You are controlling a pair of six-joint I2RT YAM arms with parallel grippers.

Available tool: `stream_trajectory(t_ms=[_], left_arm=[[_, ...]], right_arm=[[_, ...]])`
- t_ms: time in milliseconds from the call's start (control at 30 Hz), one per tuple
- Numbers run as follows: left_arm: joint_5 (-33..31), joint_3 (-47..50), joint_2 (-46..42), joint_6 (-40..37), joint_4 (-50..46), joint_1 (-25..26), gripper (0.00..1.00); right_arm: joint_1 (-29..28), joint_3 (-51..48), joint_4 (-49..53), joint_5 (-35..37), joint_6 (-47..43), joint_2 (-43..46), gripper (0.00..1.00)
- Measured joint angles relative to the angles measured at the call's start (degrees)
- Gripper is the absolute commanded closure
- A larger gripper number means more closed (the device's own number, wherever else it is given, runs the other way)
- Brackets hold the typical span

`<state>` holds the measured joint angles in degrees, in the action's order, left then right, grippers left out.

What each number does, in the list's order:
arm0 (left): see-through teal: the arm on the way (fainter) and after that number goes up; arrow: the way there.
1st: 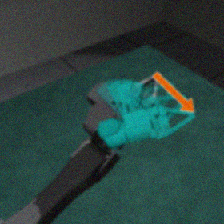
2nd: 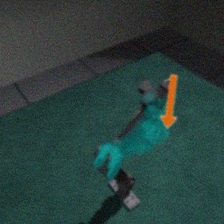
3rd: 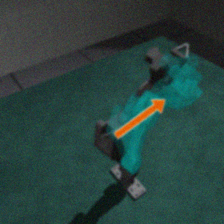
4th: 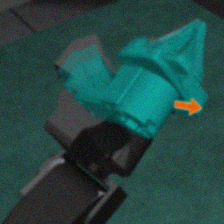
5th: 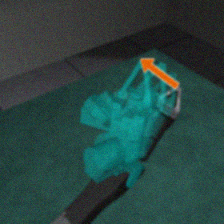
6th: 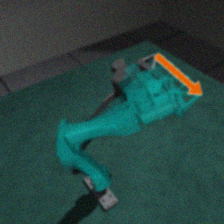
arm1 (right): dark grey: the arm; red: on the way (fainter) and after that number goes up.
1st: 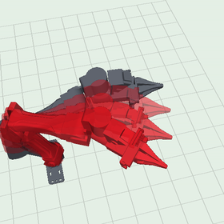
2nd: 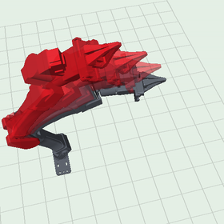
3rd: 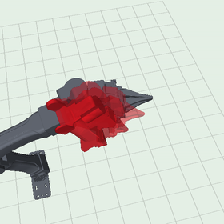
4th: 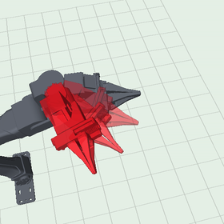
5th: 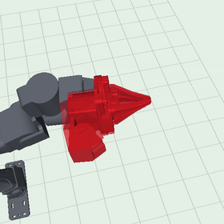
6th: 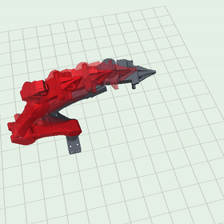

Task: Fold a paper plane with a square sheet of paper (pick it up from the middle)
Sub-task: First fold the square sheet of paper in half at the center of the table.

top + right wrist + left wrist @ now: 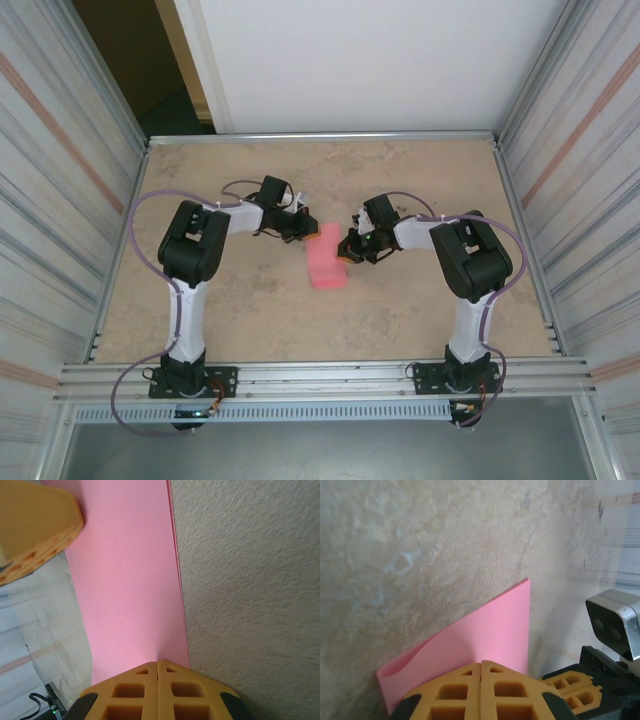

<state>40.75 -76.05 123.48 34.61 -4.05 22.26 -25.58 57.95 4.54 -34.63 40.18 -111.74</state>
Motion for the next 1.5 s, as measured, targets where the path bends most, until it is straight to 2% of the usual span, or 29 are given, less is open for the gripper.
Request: stream_trajectory(t_ms=[300,567,733,900,1133,1500], left_arm=[[-0.6,-2.6,1.2,0.0,-2.9,-3.6,0.97],[-4.7,-2.4,-1.9,-0.1,-5.2,-6.3,0.87],[-5.4,6.1,-12.0,1.7,-3.9,-3.0,0.81],[-4.6,16.2,-19.2,5.6,-0.7,3.5,0.81],[-3.3,21.5,-19.7,8.8,-0.4,9.4,0.86],[-2.9,20.2,-16.3,9.2,-0.2,9.6,0.9]], right_arm=[[0.0,0.0,0.0,0.0,0.0,0.0,1.0],[0.0,0.0,0.0,0.0,0.0,0.0,1.0],[0.0,-0.3,-0.5,0.0,0.0,0.0,1.0],[-0.2,-0.5,-0.9,0.0,0.1,0.1,1.0],[-0.3,-0.5,-0.9,0.0,0.1,0.1,1.0],[-0.3,-0.6,-1.0,0.0,0.2,0.0,1.0]])
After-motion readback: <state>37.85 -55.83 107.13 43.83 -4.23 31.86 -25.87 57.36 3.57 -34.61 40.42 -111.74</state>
